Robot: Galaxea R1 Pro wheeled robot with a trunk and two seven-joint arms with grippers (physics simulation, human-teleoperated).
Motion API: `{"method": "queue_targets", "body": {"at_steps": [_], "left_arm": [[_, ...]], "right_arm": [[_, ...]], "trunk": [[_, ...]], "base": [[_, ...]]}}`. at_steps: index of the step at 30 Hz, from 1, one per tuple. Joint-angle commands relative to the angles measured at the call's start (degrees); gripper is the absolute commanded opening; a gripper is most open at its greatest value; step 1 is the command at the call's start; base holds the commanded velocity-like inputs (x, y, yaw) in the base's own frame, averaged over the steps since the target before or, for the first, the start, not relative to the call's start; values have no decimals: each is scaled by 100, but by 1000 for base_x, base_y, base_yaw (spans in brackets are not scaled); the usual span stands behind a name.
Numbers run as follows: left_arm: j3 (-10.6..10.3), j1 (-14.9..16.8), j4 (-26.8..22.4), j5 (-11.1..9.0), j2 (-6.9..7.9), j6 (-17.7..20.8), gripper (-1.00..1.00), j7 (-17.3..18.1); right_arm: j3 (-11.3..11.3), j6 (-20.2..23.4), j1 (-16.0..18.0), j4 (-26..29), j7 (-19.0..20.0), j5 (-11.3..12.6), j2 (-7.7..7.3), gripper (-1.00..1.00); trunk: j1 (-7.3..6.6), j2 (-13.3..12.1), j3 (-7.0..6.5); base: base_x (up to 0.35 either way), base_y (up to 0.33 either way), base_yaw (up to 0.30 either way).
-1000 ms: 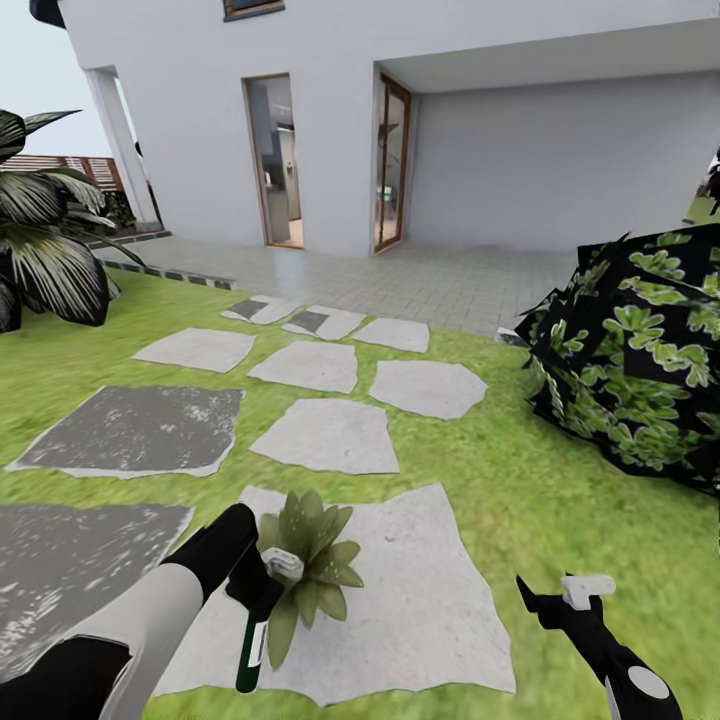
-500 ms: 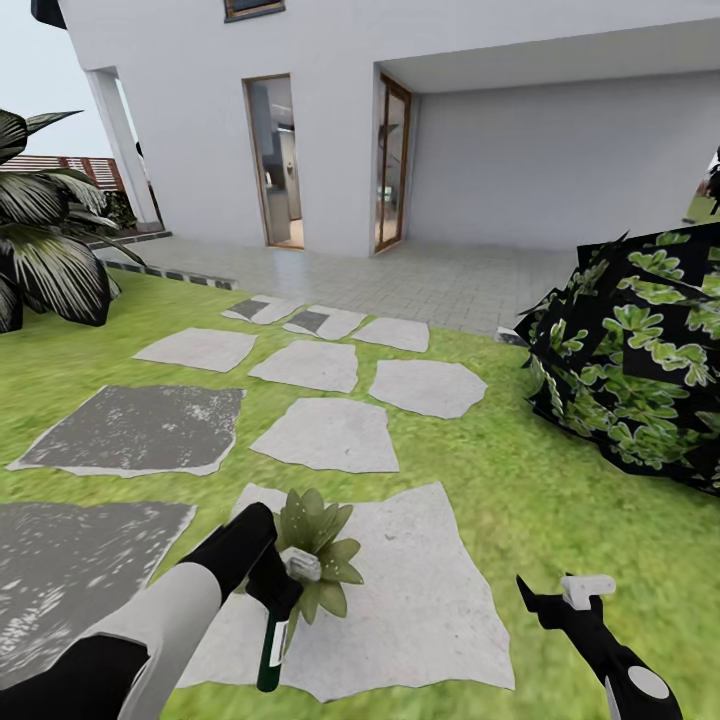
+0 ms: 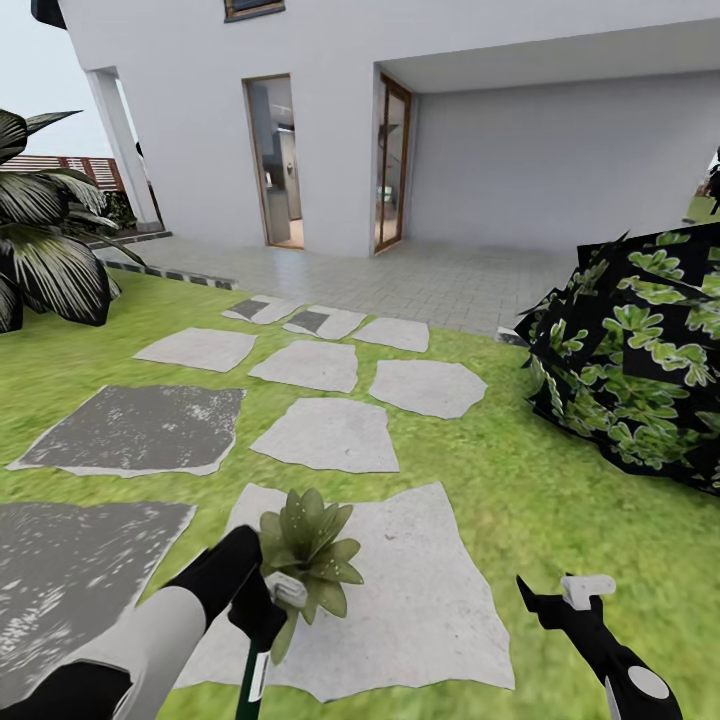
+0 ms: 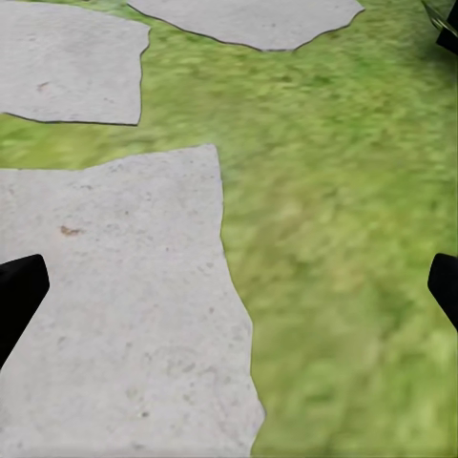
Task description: Pick up the pesticide atomizer in the garden and spray insectifuge to fully cover both potted plants in the garden.
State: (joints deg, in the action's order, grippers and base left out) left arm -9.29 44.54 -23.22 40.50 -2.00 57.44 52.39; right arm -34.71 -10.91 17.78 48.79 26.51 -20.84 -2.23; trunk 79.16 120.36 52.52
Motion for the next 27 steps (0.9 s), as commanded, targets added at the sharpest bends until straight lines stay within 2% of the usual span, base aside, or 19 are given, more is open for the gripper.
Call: {"method": "queue_targets", "body": {"at_steps": [1,6,12,20,27], "left_arm": [[-12,-1,-12,67,-12,12,-100,60],[8,-2,-21,75,-70,26,-100,61],[14,36,-58,81,-249,45,-100,53],[28,12,-112,80,-179,34,-100,55],[36,79,-128,80,-240,36,-100,59]], "right_arm": [[-27,-40,7,-1,30,-60,4,100],[-26,-42,7,-1,30,-60,4,100],[-27,-37,7,-1,30,-60,4,100],[-27,-42,7,-124,30,-65,4,100],[-27,-43,7,-126,30,-67,4,100]], "trunk": [[-1,2,5],[-1,2,5],[-1,2,5],[-1,2,5],[-1,2,5]], "base": [[0,0,0],[0,0,0],[0,0,0],[0,0,0],[0,0,0]]}}
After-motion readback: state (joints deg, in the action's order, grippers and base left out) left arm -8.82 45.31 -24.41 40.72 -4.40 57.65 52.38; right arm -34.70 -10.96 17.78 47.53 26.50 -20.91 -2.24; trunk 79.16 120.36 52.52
